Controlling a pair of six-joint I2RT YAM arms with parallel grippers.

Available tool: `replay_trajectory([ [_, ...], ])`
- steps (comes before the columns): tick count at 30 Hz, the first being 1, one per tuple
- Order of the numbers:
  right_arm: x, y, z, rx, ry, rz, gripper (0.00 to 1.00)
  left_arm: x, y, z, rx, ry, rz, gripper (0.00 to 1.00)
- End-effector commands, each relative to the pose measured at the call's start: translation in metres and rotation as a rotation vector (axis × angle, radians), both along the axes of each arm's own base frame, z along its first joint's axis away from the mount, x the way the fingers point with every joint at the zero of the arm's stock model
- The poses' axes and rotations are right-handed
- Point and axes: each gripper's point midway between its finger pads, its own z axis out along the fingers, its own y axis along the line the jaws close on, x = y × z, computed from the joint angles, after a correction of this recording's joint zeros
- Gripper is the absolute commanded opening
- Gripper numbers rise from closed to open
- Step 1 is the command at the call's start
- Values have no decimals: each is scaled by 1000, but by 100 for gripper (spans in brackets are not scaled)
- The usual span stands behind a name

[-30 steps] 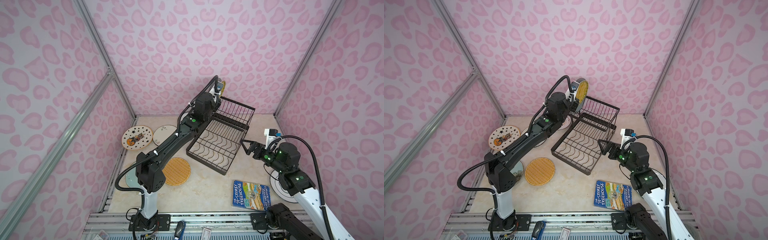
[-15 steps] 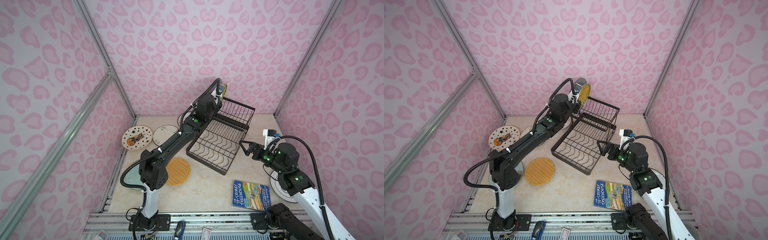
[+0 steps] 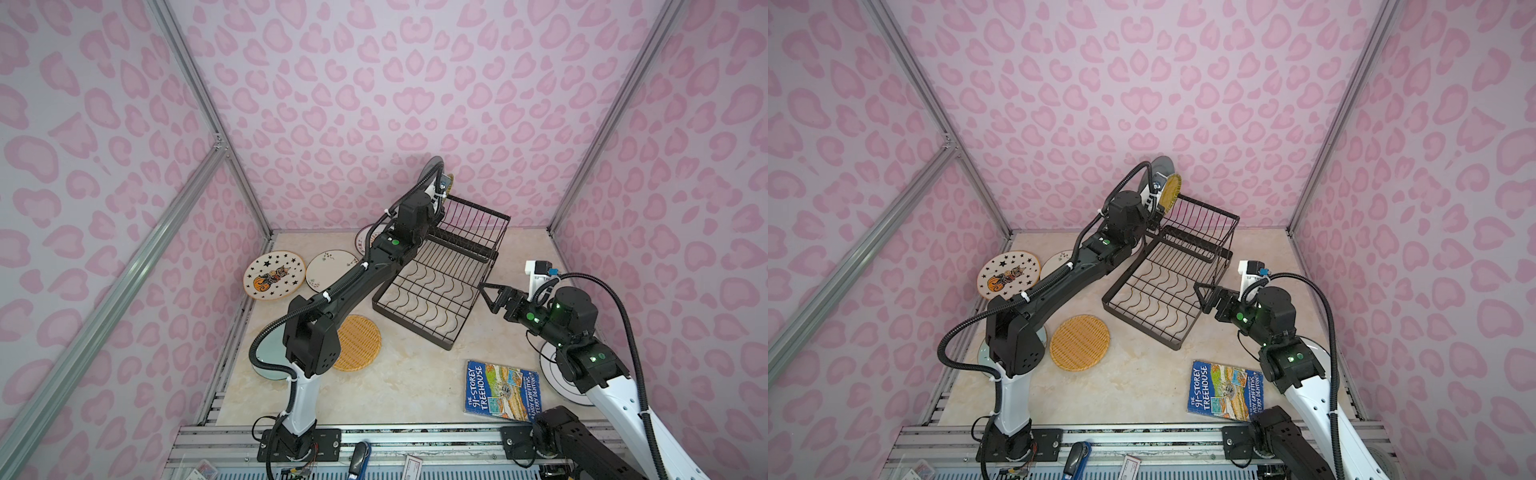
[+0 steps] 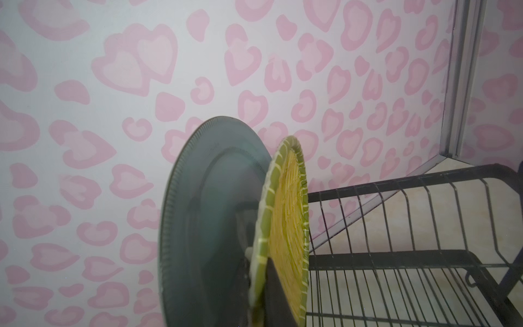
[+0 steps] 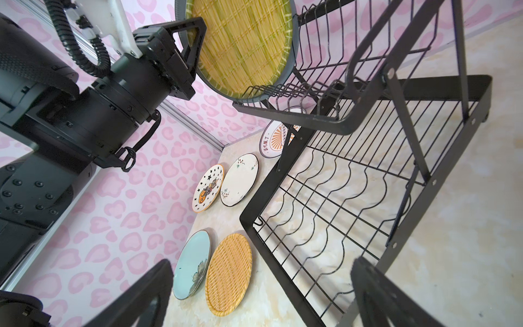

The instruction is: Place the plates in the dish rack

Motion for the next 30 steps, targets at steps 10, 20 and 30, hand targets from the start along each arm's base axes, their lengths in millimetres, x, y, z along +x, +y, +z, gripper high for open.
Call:
replay_trajectory([
  [10, -1, 2, -5, -4, -1, 14, 98, 15, 9, 14, -53, -64, 103, 4],
  [20, -1, 3, -10, -7, 4, 24, 98, 19, 7, 11, -57, -64, 133, 4],
  [30, -2, -4, -12, -5, 10, 25, 98, 25, 0, 1, -25, -62, 151, 4],
])
